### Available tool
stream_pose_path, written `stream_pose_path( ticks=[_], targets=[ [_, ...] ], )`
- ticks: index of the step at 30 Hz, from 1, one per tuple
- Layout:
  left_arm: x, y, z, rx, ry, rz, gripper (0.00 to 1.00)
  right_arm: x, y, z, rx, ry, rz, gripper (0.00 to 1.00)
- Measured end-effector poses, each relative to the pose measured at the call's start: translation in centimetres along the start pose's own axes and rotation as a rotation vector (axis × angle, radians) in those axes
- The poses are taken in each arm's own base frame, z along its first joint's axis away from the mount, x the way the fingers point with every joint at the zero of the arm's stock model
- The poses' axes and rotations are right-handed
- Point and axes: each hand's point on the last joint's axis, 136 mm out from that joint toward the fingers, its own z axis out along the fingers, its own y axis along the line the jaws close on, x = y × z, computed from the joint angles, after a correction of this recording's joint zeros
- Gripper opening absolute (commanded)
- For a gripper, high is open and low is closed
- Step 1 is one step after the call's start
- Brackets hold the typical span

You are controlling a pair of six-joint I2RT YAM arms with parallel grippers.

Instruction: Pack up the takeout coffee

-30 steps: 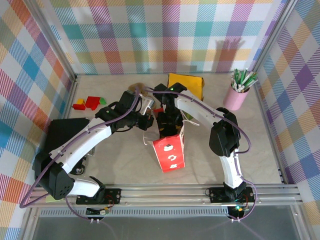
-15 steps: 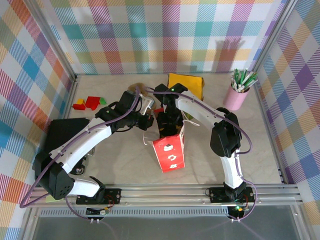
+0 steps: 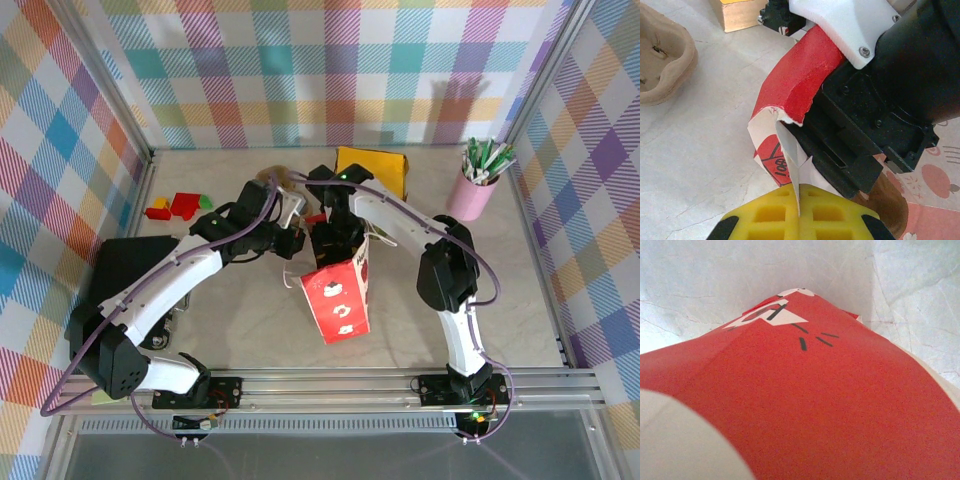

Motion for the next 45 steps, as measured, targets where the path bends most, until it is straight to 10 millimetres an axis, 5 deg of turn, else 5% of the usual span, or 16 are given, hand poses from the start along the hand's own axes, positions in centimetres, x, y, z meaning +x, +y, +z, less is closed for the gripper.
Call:
stream_pose_path(
  ticks=[37, 45],
  targets=[
    [-1.4, 0.1, -1.5, -0.051, -0.029, 0.044, 0.00, -1.3, 0.2, -3.9, -0.021, -0.121, -0.016, 0.92],
    [-1.5, -0.3, -1.8, -0.050, -0.034, 0.056, 0.00, -1.3, 0.4, -6.0, -0.060, -0.190, -0.016, 0.85]
  ],
)
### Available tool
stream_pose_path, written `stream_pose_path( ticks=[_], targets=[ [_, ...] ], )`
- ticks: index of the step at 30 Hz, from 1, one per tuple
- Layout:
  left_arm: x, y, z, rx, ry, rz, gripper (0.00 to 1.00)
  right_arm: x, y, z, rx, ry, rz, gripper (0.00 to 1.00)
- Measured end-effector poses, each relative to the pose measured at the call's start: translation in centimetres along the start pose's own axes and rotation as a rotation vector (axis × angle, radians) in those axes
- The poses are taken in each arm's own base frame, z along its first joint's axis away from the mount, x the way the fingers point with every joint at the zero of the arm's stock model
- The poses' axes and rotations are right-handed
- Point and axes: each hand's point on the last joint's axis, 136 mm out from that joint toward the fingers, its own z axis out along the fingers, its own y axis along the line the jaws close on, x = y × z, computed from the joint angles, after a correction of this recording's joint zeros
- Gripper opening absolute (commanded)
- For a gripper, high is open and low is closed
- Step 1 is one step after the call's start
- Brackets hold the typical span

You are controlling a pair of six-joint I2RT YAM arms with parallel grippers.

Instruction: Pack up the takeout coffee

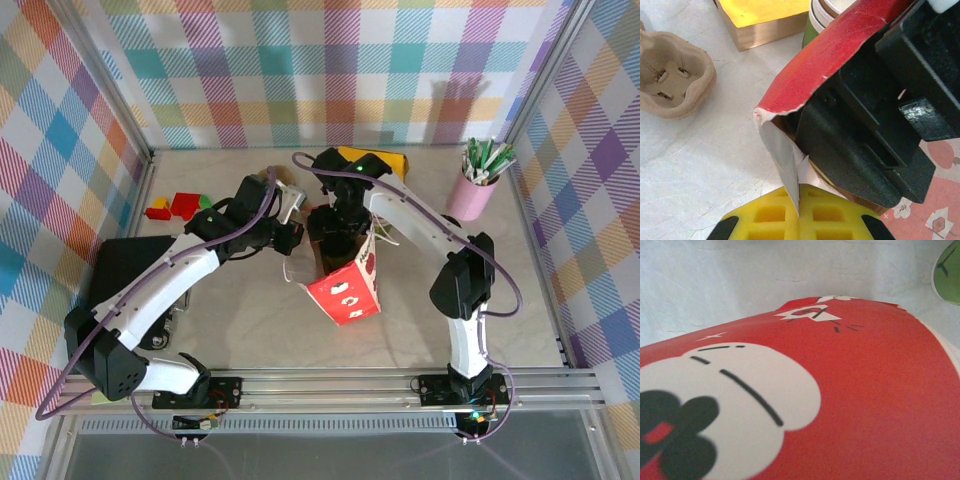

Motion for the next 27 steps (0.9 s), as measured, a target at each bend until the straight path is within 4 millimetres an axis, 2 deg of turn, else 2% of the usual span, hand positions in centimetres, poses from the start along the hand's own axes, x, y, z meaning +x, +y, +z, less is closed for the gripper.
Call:
stream_pose_path(
  ticks=[7, 19, 27],
  targets=[
    [-0.1, -0.4, -0.2, 0.006, -0.001, 0.007, 0.00, -0.3, 0.9, -1.5, -0.072, -0.070, 0.003, 0.81],
    [-1.1, -0.9, -2.8, 0.002, 0.019, -0.001, 0.00, -1.0, 3.0, -4.0, -0.226, -0.181, 0.001, 0.85],
    [-0.6, -0.7, -2.9, -0.013, 0.055, -0.058, 0.00, -1.3, 3.6, -5.2, -0.271, -0.222, -0.009, 0.84]
  ],
)
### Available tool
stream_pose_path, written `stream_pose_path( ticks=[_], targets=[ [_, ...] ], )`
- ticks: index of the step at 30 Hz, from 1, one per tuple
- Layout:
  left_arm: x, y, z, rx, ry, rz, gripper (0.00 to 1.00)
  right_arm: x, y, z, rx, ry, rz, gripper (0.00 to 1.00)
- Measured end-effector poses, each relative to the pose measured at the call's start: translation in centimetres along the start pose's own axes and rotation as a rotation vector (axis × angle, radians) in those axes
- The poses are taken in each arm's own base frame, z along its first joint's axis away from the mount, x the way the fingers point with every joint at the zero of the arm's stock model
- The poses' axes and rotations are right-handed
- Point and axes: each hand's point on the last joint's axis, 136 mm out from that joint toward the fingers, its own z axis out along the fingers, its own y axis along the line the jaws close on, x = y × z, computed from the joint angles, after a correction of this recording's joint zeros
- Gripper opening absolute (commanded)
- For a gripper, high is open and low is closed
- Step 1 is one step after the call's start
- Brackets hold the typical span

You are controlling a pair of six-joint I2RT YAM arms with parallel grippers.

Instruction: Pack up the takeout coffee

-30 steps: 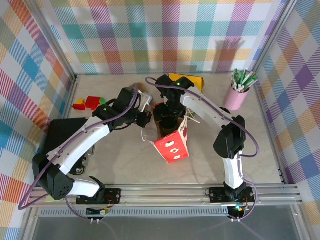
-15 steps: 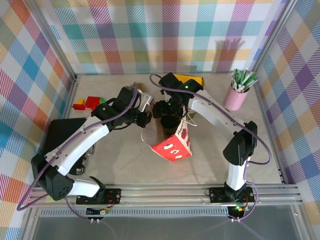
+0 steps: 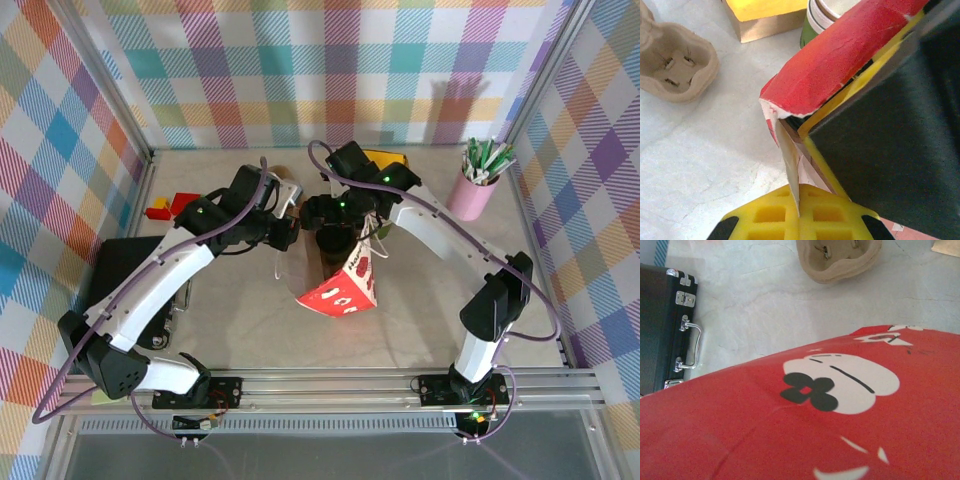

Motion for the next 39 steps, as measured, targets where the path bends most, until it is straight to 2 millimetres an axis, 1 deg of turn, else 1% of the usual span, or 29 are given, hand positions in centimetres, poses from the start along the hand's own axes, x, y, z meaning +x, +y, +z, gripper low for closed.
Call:
stream_pose_path(
  ticks=[5, 10, 14, 19, 27, 34, 39],
  targets=[
    [0.9, 0.3, 0.4, -0.016, 0.049, -0.045, 0.00, 0.3, 0.2, -0.7, -0.015, -0.015, -0.004, 0.80],
    [1.0, 0.7, 0.1, -0.039, 0.057, -0.079, 0.00, 0.0, 0.5, -1.9, -0.037, -0.059, -0.008, 0.76],
    [0.8, 1.2, -0.3, -0.057, 0.056, -0.104, 0.00, -0.4, 0.9, -2.5, -0.050, -0.087, -0.014, 0.76],
    [0.6, 1.4, -0.7, -0.073, 0.062, -0.121, 0.00, -0.9, 1.5, -2.7, -0.083, -0.121, -0.024, 0.77],
    [0.7, 1.9, -1.3, -0.086, 0.080, -0.158, 0.00, -2.4, 3.5, -3.2, -0.181, -0.178, -0.043, 0.77],
    [0.3, 1.9, -1.1, -0.086, 0.080, -0.171, 0.00, -2.9, 4.2, -4.2, -0.222, -0.217, -0.031, 0.76],
    [0.3, 1.8, -0.8, -0.080, 0.090, -0.179, 0.00, -3.9, 4.9, -5.0, -0.261, -0.268, 0.005, 0.76]
  ],
)
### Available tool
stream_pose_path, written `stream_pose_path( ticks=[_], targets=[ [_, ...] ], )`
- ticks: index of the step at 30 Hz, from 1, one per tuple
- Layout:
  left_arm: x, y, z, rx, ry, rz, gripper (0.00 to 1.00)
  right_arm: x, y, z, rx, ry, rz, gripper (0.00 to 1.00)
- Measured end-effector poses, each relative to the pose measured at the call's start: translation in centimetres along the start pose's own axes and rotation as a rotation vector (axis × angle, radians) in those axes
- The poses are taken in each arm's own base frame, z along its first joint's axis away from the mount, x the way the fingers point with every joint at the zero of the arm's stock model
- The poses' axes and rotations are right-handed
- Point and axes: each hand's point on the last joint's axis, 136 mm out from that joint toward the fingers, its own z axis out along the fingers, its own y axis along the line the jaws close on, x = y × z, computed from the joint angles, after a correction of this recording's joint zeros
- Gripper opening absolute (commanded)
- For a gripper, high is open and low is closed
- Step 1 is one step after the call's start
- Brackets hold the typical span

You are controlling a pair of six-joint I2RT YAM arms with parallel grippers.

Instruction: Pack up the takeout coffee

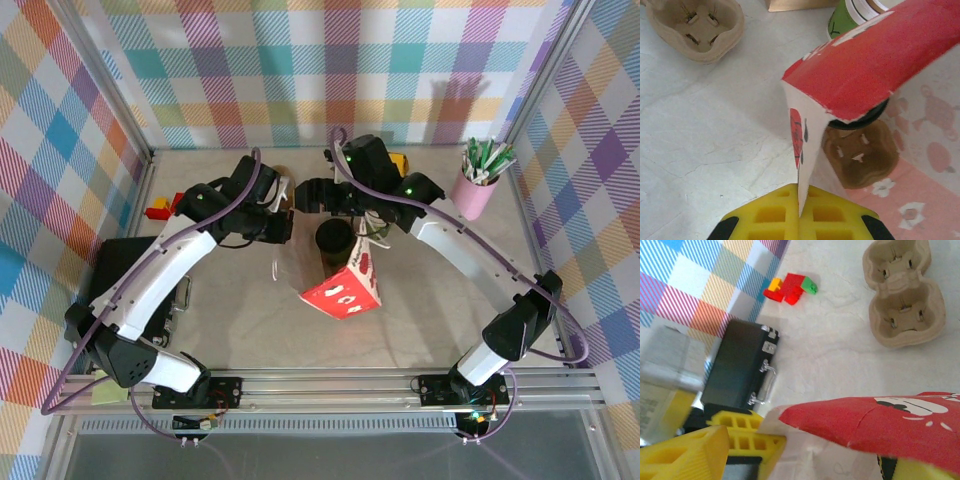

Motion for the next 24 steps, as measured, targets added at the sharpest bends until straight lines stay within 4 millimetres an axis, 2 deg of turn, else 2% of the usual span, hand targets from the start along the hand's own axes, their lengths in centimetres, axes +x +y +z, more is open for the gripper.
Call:
stream_pose_path(
  ticks=[6, 13, 20, 24],
  targets=[
    [0.1, -0.1, 0.2, 0.011, 0.013, -0.013, 0.00, -0.2, 0.1, 0.5, -0.021, -0.017, 0.048, 0.75],
    [0.4, -0.2, 0.2, 0.024, 0.037, -0.014, 0.00, -0.9, -0.4, 0.0, 0.004, -0.033, 0.056, 0.75],
    [0.4, -1.1, 0.0, 0.106, 0.056, 0.002, 0.00, -5.5, -0.6, -4.1, 0.041, -0.150, 0.035, 0.75],
    [0.2, -1.4, 0.2, 0.147, 0.059, 0.009, 0.00, -6.3, -2.8, -6.2, 0.107, -0.179, 0.045, 0.75]
  ],
)
